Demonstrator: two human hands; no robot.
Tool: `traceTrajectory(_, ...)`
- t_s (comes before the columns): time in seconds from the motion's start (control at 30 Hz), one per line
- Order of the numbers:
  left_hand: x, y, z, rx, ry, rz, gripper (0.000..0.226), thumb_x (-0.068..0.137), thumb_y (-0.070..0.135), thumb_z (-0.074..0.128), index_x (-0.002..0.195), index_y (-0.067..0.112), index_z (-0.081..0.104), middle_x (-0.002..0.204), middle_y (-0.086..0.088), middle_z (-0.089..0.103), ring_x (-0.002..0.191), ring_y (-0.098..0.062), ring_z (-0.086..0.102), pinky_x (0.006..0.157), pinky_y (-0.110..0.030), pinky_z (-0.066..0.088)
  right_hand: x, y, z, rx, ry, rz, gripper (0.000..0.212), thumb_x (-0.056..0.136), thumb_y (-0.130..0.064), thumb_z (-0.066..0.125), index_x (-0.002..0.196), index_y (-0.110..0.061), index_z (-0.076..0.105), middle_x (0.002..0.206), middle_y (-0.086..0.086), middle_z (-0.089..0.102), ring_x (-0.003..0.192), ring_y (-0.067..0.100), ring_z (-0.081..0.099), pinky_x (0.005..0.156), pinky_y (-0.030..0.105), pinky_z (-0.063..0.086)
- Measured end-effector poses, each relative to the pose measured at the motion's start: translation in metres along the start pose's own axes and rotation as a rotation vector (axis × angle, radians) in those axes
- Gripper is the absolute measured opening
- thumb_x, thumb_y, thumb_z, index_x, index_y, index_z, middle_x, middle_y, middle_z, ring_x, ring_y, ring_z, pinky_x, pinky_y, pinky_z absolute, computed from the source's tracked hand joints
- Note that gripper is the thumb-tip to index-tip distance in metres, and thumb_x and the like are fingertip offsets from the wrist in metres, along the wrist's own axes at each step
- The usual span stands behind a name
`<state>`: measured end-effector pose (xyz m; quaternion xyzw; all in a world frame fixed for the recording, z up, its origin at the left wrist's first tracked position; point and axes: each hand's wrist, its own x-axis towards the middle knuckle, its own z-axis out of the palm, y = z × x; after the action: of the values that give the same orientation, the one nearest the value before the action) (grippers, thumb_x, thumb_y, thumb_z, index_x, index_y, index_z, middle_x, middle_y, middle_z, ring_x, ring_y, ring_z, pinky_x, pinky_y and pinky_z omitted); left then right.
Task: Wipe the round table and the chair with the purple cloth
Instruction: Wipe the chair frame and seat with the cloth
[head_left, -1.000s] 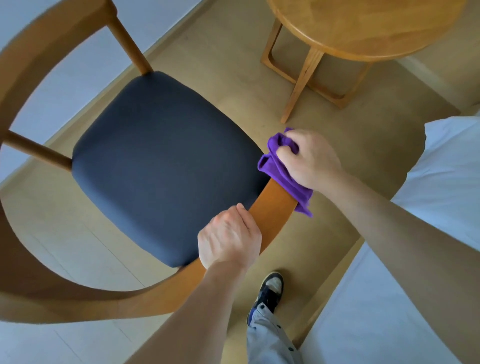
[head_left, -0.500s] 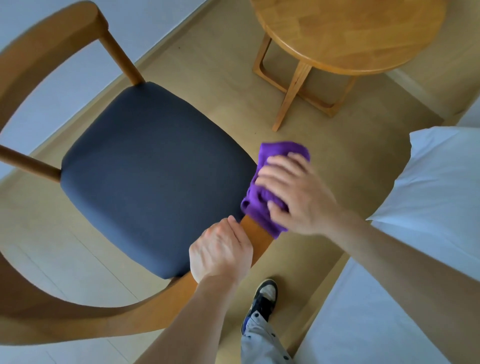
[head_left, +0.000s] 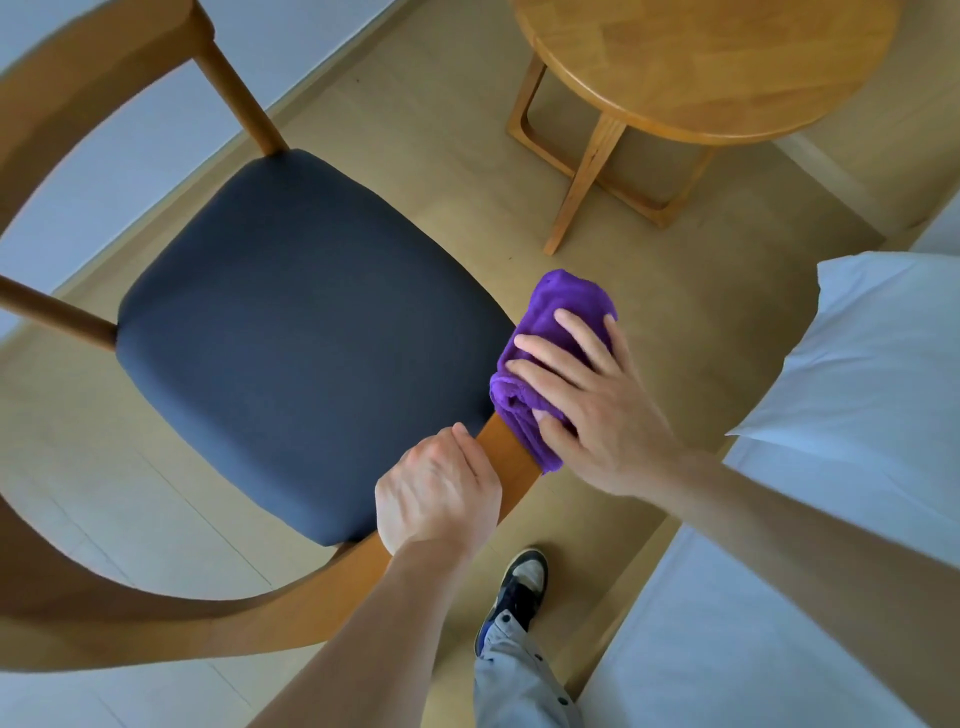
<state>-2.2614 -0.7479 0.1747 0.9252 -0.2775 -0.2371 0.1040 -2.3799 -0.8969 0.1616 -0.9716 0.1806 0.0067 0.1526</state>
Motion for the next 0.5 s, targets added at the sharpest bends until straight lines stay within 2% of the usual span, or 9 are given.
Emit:
traceTrajectory(0.07,0.0,0.0,0.0,-0.002,0.0,-0.005,0.049,0.105,0.034,0.028,0.059,0.021,0.039,0.058,0.009,0.046,0.056,-0.015,0.049,0.058,-0.031,0.042,0.019,0.019,-0.01,-0.038,-0.066,-0.097,0.04,0.093,-0.038,0.049,0.124,-0.02,0.066,0.134,-0.004,0.061,0.138,0.03,0.043,0.118,0.051,0.026)
traceTrajectory(0.1,0.0,0.0,0.0,-0.004,0.004,-0.004,0.049,0.105,0.033,0.029,0.058,0.021,0.039,0.057,0.009,0.046,0.055,-0.014,0.049,0.058,-0.031,0.041,0.032,0.024,-0.015,-0.024,-0.054,-0.071,0.032,0.092,-0.04,0.05,0.109,-0.02,0.069,0.118,-0.004,0.066,0.125,0.027,0.052,0.111,0.047,0.035)
traceTrajectory(0.17,0.0,0.0,0.0,-0.013,0.014,-0.002,0.05,0.105,0.033,0.029,0.058,0.022,0.04,0.056,0.009,0.047,0.055,-0.013,0.05,0.058,-0.032,0.045,0.056,0.022,-0.017,0.074,0.027,0.144,0.028,0.089,-0.041,0.051,0.071,-0.021,0.056,0.079,-0.005,0.06,0.089,0.025,0.058,0.083,0.042,0.048)
traceTrajectory(0.23,0.0,-0.001,0.001,-0.019,0.02,-0.002,0.05,0.105,0.034,0.029,0.058,0.022,0.041,0.056,0.009,0.047,0.054,-0.012,0.05,0.058,-0.032,0.047,0.073,0.016,-0.013,0.211,0.083,0.482,0.039,0.089,-0.042,0.052,0.059,-0.019,0.04,0.062,-0.005,0.049,0.067,0.025,0.053,0.061,0.038,0.044)
traceTrajectory(0.27,0.0,-0.002,0.002,-0.018,0.021,-0.003,0.05,0.105,0.034,0.03,0.058,0.022,0.042,0.057,0.009,0.048,0.054,-0.012,0.05,0.058,-0.032,0.047,0.076,0.009,-0.011,0.225,0.109,0.599,0.039,0.089,-0.042,0.052,0.06,-0.018,0.04,0.062,-0.005,0.049,0.066,0.024,0.053,0.059,0.038,0.044)
traceTrajectory(0.33,0.0,-0.002,0.003,-0.009,0.018,-0.005,0.05,0.105,0.035,0.03,0.059,0.022,0.045,0.057,0.01,0.049,0.056,-0.013,0.053,0.06,-0.033,0.05,0.067,-0.009,-0.007,0.081,0.17,0.598,0.031,0.09,-0.04,0.05,0.068,-0.019,0.045,0.076,-0.006,0.058,0.082,0.025,0.058,0.074,0.039,0.046)
traceTrajectory(0.37,0.0,-0.002,0.003,-0.002,0.013,-0.006,0.05,0.105,0.035,0.03,0.06,0.022,0.046,0.058,0.01,0.048,0.057,-0.015,0.054,0.061,-0.034,0.051,0.057,-0.019,-0.003,0.021,0.191,0.531,0.024,0.09,-0.038,0.05,0.075,-0.02,0.053,0.09,-0.005,0.064,0.099,0.026,0.059,0.089,0.043,0.045)
traceTrajectory(0.43,0.001,-0.001,0.002,0.006,-0.003,-0.006,0.048,0.105,0.034,0.03,0.061,0.022,0.044,0.059,0.01,0.047,0.059,-0.017,0.055,0.062,-0.034,0.05,0.03,-0.034,0.005,-0.006,0.169,0.332,0.024,0.092,-0.035,0.05,0.1,-0.021,0.069,0.122,-0.007,0.067,0.133,0.028,0.048,0.114,0.053,0.031)
traceTrajectory(0.5,0.001,-0.001,0.002,0.005,-0.008,-0.006,0.047,0.105,0.034,0.03,0.061,0.023,0.042,0.059,0.011,0.045,0.059,-0.018,0.053,0.061,-0.033,0.046,0.005,-0.032,0.012,0.014,0.098,0.123,0.037,0.095,-0.034,0.048,0.123,-0.022,0.068,0.142,-0.008,0.059,0.146,0.029,0.037,0.121,0.056,0.019)
